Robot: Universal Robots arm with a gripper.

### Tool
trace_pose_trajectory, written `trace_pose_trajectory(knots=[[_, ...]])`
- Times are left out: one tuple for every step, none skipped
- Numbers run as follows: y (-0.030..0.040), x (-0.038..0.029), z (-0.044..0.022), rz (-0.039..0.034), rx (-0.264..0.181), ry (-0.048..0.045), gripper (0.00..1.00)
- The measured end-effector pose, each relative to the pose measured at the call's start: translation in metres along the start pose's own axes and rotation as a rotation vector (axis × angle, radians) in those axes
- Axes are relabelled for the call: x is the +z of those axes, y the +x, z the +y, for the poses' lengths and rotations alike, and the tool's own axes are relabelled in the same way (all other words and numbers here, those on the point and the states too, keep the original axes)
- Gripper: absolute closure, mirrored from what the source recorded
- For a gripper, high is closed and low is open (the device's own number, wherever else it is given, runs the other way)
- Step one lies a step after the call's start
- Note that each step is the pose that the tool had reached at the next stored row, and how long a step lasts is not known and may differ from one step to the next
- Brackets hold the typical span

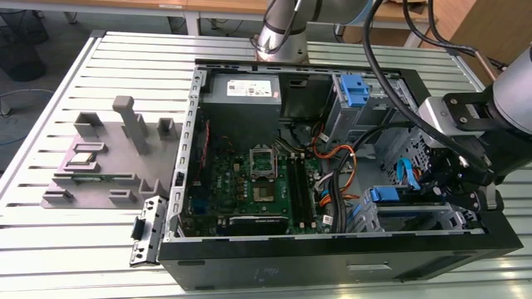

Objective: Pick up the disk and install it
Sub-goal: 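Insert the second disk wire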

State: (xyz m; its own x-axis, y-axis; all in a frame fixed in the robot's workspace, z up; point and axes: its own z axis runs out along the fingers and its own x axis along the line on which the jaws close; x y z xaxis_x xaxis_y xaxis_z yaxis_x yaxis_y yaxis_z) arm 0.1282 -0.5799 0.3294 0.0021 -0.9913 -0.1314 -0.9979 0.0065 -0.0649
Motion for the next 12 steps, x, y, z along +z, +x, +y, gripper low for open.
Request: trace_pose_trajectory(knots=[[0.0, -0.0001, 0.0, 0.0, 0.0, 0.0, 0.76], [0.0, -0.0001, 0.0, -0.0002, 0.0, 0.0001, 0.76], [0.0, -0.0004, 0.0, -0.0001, 0.0, 0.0, 0.76], [-0.0001, -0.0011, 0.0, 0.0003, 0.0, 0.0, 0.76], [-0.0002, -0.0017, -0.0001, 0.0001, 0.0, 0.0, 0.76], [-0.0004, -0.0025, -0.0001, 0.0001, 0.0, 0.0, 0.76], [-0.0005, -0.0035, -0.0002, 0.0002, 0.0, 0.0, 0.76], [-0.0007, -0.0045, -0.0003, 0.0, 0.0, 0.0, 0.76], [-0.0009, -0.0053, -0.0003, -0.0001, 0.0, 0.0001, 0.76], [-0.0011, -0.006, -0.0004, 0.0, 0.0, 0.0001, 0.76], [-0.0015, -0.0064, -0.0004, -0.0002, 0.0, 0.0001, 0.76], [-0.0019, -0.0065, -0.0004, -0.0002, 0.0, 0.0, 0.76]])
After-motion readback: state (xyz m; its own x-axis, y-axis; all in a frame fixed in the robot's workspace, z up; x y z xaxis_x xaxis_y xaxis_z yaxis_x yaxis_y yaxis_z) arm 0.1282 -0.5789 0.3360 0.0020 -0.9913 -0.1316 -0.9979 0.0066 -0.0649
